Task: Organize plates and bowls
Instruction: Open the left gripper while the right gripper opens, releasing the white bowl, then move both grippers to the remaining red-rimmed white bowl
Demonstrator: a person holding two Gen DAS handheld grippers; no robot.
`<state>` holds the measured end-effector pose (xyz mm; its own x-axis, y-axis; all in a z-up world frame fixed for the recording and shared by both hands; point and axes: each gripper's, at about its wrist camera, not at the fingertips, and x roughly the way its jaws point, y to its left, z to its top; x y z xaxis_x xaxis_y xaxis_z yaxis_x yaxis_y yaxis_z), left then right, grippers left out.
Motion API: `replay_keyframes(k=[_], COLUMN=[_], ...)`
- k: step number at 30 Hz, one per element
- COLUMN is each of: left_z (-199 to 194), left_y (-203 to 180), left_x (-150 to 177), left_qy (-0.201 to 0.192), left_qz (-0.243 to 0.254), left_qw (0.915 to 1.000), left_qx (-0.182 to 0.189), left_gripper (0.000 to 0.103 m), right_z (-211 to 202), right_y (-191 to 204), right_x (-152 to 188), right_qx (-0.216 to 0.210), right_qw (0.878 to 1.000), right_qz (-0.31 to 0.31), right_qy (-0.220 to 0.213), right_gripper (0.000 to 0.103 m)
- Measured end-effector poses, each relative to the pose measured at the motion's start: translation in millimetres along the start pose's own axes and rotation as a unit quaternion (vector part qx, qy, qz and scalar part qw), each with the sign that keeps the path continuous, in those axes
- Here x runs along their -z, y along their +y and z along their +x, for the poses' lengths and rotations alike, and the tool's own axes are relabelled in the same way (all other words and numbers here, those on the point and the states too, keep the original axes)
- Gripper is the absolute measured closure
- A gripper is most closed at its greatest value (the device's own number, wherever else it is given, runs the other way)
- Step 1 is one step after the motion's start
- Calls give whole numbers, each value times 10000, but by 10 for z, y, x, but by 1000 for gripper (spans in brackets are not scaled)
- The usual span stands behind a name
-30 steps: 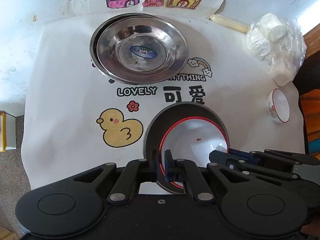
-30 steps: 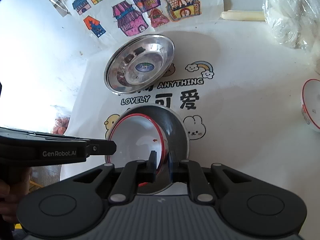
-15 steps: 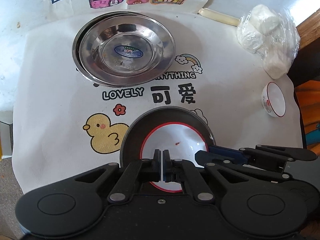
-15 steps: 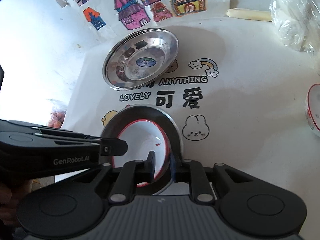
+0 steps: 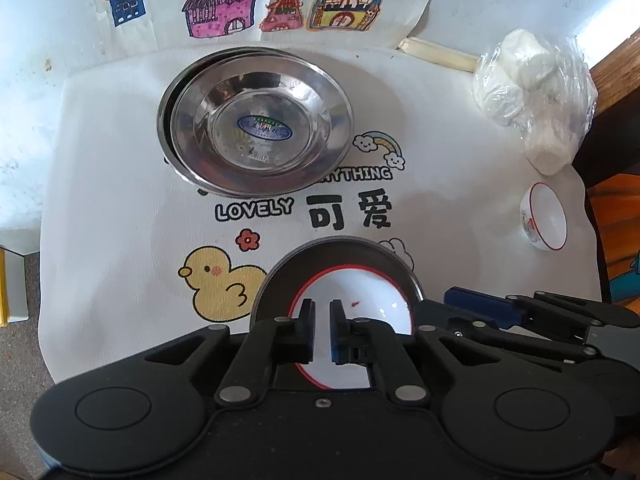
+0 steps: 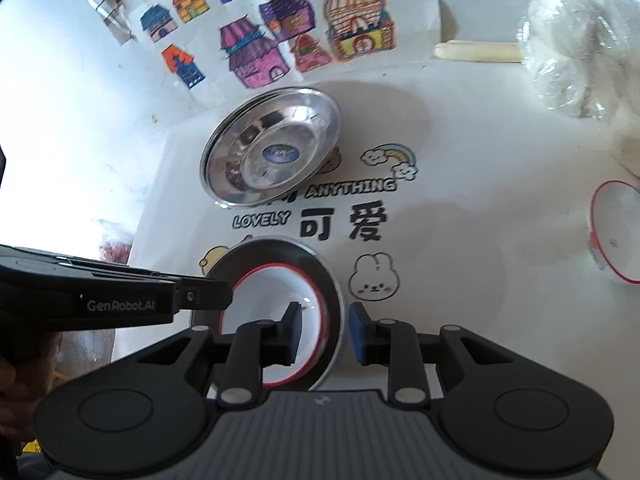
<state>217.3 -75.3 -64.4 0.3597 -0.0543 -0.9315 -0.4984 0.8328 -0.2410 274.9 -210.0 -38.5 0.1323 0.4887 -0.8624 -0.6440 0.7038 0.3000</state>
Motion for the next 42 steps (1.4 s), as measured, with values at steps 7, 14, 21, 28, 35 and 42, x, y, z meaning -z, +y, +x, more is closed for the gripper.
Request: replay_keyframes(k=[7, 14, 21, 28, 35, 42], left_z=[-22, 21, 133, 384, 606, 810], left_y=[-195, -482, -770, -1157, -1575, -1880], left_x=[-47, -88, -133, -180, -243, -348], left_qy=[-156, -276, -399, -264, -348, -514], left_qz=[135, 249, 177, 118, 309, 651], left_qw=[9998, 9993, 9990, 9993, 9982, 9961], left_qx=[22, 18, 114, 247, 367, 295], left_gripper=[87, 62, 18, 6, 1, 1], right_z=[-131, -291, -449, -648, -812, -907], right_y=[-166, -463, -813, -1291, -1769, -2143], right_x=[29, 82, 119, 223, 331, 413], right_qx=[168, 344, 543, 936, 1357, 1733], right_qw=[9996, 9982, 9963, 9910, 9826, 9716], right_qz=[85, 293, 439, 728, 1051, 1370], right_qy=[-215, -391, -494, -621, -712, -850], right_gripper=[56, 32, 14, 2, 0, 0])
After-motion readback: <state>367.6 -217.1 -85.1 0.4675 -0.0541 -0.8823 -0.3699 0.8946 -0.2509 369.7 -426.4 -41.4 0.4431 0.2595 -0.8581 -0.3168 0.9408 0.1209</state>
